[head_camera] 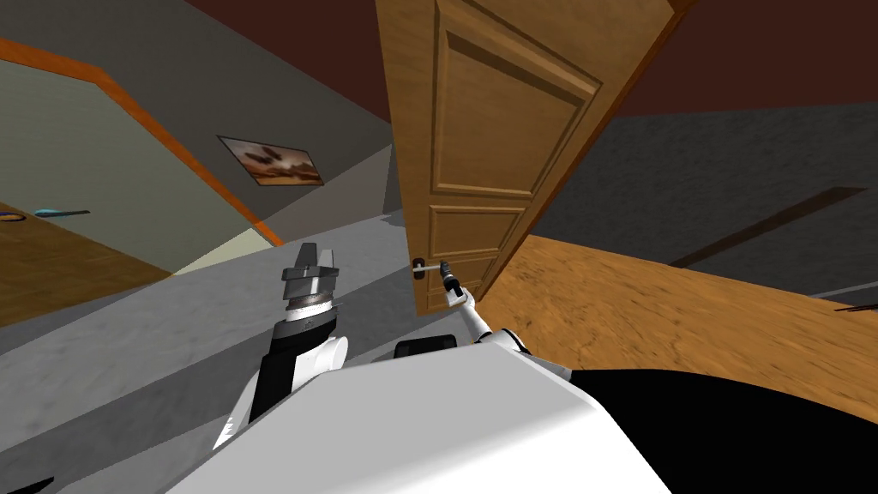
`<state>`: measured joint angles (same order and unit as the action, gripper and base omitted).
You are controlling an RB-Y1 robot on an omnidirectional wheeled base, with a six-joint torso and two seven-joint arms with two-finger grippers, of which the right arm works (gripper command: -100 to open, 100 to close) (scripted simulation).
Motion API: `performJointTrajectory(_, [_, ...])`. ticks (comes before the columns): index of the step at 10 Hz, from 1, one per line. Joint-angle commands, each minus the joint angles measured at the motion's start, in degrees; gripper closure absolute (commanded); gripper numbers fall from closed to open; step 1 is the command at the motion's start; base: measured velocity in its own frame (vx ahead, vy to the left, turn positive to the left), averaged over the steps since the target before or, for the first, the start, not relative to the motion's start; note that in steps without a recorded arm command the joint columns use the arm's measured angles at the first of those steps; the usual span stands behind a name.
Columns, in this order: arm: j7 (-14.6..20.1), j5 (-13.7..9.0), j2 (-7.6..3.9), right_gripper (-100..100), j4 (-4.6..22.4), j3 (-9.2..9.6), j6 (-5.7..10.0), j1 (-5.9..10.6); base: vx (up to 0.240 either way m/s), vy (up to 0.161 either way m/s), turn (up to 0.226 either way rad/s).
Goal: Push the door open
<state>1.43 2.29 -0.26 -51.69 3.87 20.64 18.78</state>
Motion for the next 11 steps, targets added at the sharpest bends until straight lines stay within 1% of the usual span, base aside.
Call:
performJointTrajectory(1, [-0.3,-0.1,-0.75,100,2.2,-1.53,1.13,1.26,0.082,0.001,-0.075])
performJointTrajectory(2, [-0.4,-0.1,-0.84,100,3.3,-2.06,1.54,2.07,0.109,-0.003,-0.132])
performJointTrajectory(3, [-0.3,-1.1,-1.12,-100,4.8,-0.54,2.17,3.04,0.046,-0.042,-0.226])
performJointTrajectory(7, [-0.4,-3.1,-1.68,-100,8.6,1.58,3.68,5.60,-0.015,-0.059,-0.154])
performJointTrajectory(8, [-0.4,-3.8,-1.72,-100,9.8,2.24,4.15,6.39,-0.017,-0.026,-0.141])
performJointTrajectory(9, [-0.5,-4.0,-1.73,-100,10.2,2.46,4.31,6.66,-0.014,-0.016,-0.099])
performJointTrajectory(11, [-0.5,-5.4,-1.59,-100,12.7,3.87,5.32,8.35,-0.028,-0.015,-0.159])
